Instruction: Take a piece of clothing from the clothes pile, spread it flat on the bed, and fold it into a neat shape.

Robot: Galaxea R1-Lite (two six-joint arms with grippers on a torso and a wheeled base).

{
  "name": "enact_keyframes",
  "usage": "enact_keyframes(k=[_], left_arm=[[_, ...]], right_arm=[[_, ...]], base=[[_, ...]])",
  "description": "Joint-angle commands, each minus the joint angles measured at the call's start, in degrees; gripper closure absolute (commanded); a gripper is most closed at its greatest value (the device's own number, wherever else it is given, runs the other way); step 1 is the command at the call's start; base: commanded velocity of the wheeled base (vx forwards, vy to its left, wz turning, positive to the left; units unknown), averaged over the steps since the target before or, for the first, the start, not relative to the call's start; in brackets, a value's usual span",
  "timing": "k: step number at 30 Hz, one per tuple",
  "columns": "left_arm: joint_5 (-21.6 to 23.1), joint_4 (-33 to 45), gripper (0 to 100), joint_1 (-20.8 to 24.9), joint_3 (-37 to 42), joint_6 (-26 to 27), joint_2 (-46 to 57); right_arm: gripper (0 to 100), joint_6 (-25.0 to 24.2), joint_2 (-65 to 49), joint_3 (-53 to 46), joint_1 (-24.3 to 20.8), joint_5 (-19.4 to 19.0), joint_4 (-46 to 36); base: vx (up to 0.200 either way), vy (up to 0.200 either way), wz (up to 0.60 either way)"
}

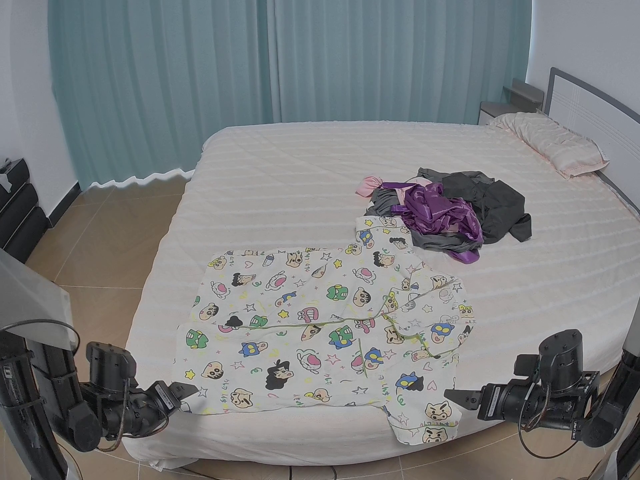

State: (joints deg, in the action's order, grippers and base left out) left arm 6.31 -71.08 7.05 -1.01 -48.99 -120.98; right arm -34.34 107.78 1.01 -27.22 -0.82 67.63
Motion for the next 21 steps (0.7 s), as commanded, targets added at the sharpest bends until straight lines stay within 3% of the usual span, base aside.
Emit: enact_keyframes(k=[1,3,15,16,21], left_arm=[[-4.56,-0.55,0,5.79,-1.36,-0.22,-5.67],[-8.42,-0.55,0,6.05,-3.21,-0.14,-7.96],[-11.32,-0.55,0,6.05,-7.95,-0.31,-10.5],[-11.85,-0.55,100,6.14,-8.3,-0.31,-10.77],[-15.19,-0.55,100,6.05,-9.8,-0.58,-12.17]], right_arm=[[0,0.15,0.42,-0.84,0.41,0.11,0.83],[0,0.24,0.42,-0.84,0.33,0.2,0.83],[0,0.06,0.5,-0.57,0.41,0.29,0.83],[0,0.06,0.59,-0.57,0.41,0.29,0.83],[0,-0.02,1.56,-0.48,0.5,0.29,0.83]], base=[[0.0,0.0,0.0],[0.0,0.0,0.0],[0.0,0.0,0.0],[0.0,0.0,0.0],[0.0,0.0,0.0]])
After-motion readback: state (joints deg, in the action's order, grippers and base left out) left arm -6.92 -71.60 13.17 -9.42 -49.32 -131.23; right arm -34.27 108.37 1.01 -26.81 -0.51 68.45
